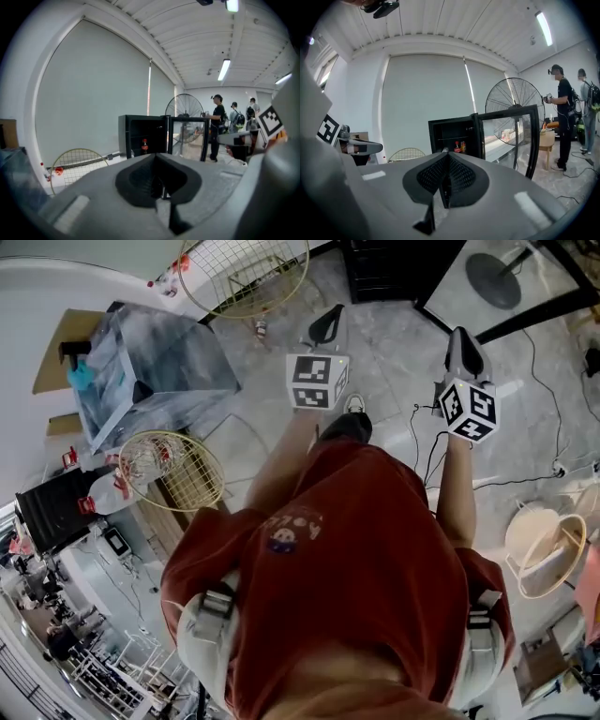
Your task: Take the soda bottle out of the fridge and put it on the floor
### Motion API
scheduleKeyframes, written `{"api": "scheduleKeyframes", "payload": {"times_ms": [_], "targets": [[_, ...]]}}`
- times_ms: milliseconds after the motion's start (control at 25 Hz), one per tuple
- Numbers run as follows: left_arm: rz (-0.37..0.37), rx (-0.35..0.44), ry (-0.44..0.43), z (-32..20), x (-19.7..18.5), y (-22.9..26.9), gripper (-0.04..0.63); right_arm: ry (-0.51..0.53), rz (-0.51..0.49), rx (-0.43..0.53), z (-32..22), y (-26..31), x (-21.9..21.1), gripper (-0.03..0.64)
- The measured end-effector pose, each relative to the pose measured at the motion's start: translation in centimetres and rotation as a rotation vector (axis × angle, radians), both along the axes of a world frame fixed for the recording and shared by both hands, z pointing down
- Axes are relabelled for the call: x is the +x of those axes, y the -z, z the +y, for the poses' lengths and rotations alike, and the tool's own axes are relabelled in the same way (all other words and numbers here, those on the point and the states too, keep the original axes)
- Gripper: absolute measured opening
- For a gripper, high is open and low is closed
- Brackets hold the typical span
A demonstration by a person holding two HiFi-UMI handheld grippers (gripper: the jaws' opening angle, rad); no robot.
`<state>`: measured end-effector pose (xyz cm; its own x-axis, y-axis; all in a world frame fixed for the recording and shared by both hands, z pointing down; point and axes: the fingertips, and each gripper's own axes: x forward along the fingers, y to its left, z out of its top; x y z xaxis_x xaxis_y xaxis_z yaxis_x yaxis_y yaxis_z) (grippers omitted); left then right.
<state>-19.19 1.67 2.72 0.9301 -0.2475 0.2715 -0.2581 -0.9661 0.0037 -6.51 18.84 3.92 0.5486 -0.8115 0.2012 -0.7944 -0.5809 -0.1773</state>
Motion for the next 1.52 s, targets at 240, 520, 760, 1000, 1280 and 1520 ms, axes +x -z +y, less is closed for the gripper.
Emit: {"api": "scheduleKeyframes", "payload": {"times_ms": [240, 520, 760, 1000, 1280, 1520], "targets": [[0.006, -0.004, 0.010, -5.5, 3.1, 0.2, 0.000, 0.011, 0.010, -0.041, -5.7, 0.5, 3.1, -0.002], [0.008, -0.016, 0.031, -11.9, 4.9, 0.1, 0.000, 0.016, 0.049, -0.036, -12.4, 1.6, 4.9, -0.002], [-0.002, -0.004, 0.045, -15.5, 6.3, -1.0, 0.000, 0.018, 0.062, -0.046, -16.0, 1.3, 6.6, -0.002], [0.018, 0.019, 0.038, -17.0, 8.0, -0.3, 0.000, 0.016, 0.073, -0.040, -17.7, 1.5, 8.4, -0.001], [0.029, 0.040, 0.069, -18.5, 9.7, -0.2, 0.000, 0.045, 0.080, -0.033, -18.8, 0.8, 10.5, 0.000], [0.022, 0.033, 0.137, -18.1, 13.7, -1.3, 0.000, 0.119, 0.077, -0.037, -19.3, -0.4, 15.5, 0.000]]}}
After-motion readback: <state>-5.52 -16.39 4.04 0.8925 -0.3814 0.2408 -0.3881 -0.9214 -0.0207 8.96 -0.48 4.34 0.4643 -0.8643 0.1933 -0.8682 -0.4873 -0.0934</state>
